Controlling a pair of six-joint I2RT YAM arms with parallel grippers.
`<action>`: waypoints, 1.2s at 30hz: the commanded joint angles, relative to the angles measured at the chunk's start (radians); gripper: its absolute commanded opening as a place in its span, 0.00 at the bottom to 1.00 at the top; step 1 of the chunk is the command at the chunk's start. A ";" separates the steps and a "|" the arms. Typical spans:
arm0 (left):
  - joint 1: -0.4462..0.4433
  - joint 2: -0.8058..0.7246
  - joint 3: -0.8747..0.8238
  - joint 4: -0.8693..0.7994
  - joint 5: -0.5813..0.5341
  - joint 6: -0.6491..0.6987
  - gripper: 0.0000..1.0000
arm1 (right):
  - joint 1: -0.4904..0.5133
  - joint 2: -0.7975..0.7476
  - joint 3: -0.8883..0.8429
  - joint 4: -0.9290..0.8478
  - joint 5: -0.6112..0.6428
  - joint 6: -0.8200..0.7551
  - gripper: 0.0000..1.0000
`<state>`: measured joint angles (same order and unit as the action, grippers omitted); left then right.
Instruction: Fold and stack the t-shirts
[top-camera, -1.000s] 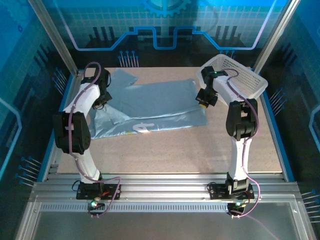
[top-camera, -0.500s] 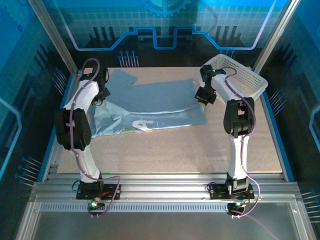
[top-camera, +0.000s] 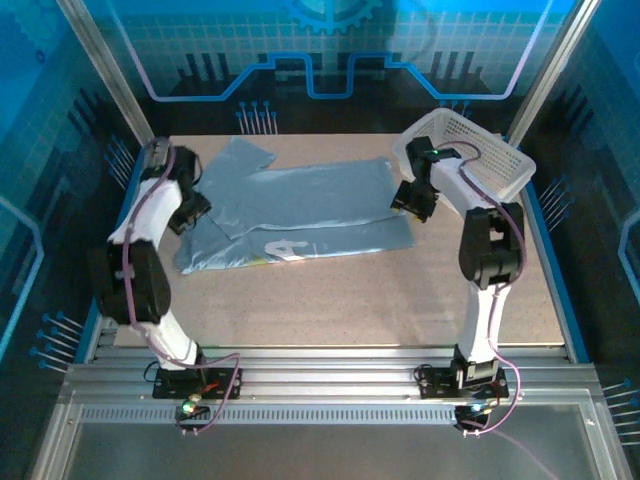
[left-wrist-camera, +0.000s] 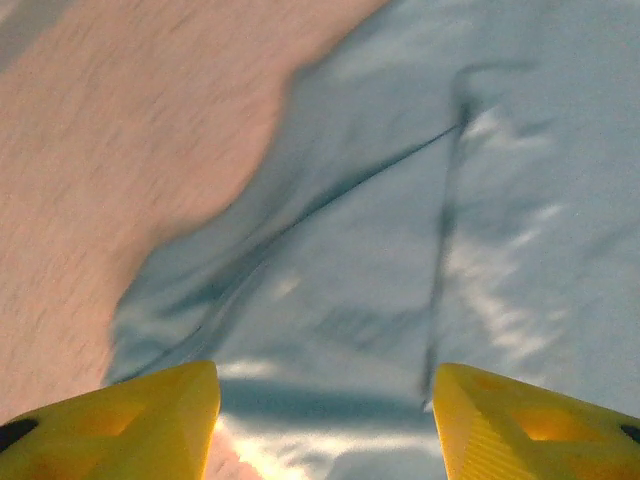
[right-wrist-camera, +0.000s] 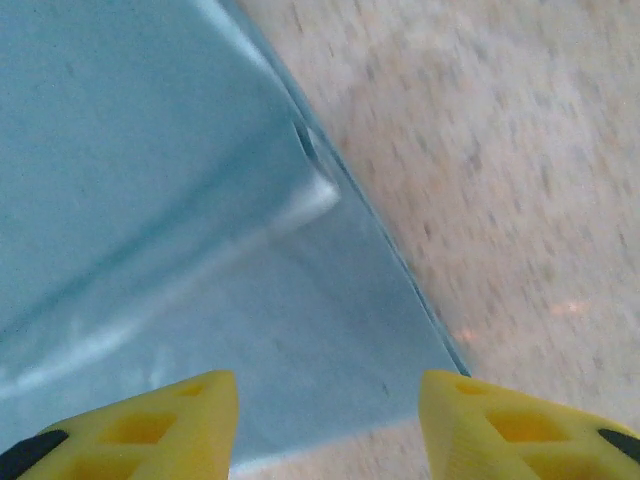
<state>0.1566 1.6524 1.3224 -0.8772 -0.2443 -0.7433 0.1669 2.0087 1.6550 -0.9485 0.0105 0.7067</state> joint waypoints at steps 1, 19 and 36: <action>0.161 -0.108 -0.224 0.010 0.218 -0.240 0.58 | 0.003 -0.101 -0.155 0.089 -0.089 -0.015 0.46; 0.276 -0.014 -0.379 0.233 0.329 -0.439 0.44 | 0.004 0.001 -0.197 0.118 -0.126 -0.085 0.43; 0.280 -0.048 -0.390 0.096 0.191 -0.303 0.00 | 0.007 -0.008 -0.288 -0.120 0.034 -0.037 0.18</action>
<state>0.4427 1.6474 0.9676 -0.7132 -0.0296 -1.0664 0.1719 2.0487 1.4502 -0.9691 -0.0280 0.6395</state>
